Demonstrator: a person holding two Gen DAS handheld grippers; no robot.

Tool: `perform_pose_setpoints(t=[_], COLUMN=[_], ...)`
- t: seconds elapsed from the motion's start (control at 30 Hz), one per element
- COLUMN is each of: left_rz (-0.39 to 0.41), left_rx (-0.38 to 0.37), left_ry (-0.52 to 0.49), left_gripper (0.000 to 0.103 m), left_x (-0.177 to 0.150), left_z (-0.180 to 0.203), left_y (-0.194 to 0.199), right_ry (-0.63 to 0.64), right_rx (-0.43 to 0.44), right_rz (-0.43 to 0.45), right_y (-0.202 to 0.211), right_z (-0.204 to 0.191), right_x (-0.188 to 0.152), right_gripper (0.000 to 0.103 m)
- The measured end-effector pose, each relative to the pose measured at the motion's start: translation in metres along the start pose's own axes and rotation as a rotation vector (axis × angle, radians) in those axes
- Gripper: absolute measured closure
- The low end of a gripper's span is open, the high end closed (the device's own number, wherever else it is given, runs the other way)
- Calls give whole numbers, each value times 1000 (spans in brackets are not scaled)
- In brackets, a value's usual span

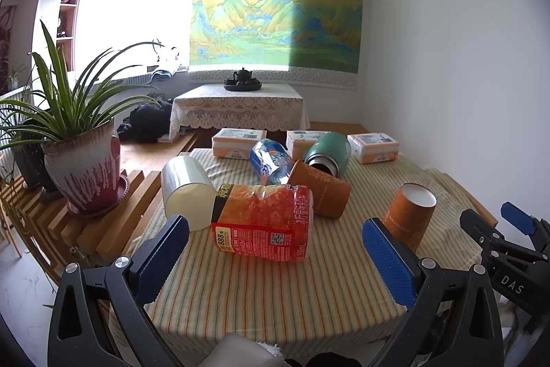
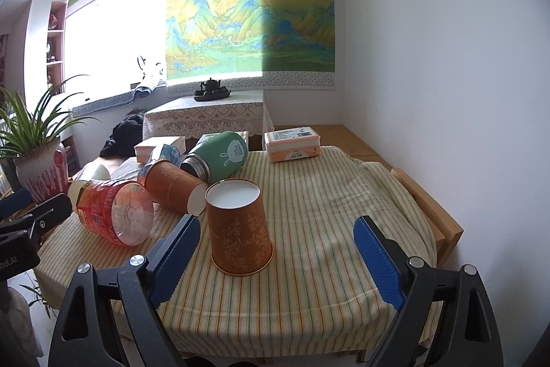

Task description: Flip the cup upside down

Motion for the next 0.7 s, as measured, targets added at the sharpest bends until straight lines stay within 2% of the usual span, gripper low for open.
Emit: perform_pose_setpoints(t=[0.7], left_rz=[-14], left_rx=[-10], left_ry=[-11], left_gripper=[1], left_x=[0], left_z=[14], left_y=[-3], right_ry=[-22], right_rx=[12], right_rz=[17], right_y=[4], right_z=[9], right_x=[6], right_gripper=[15])
Point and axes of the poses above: each gripper's, at about its wrist camera, not at the fingertips, and y roughly against the way its jaws point, z to its right, x to its top, the point moved 6 cm from there along -y, roughly the way its jaws point, and after that the axes turned 11 degrees about -y, right-handed, at the moved point
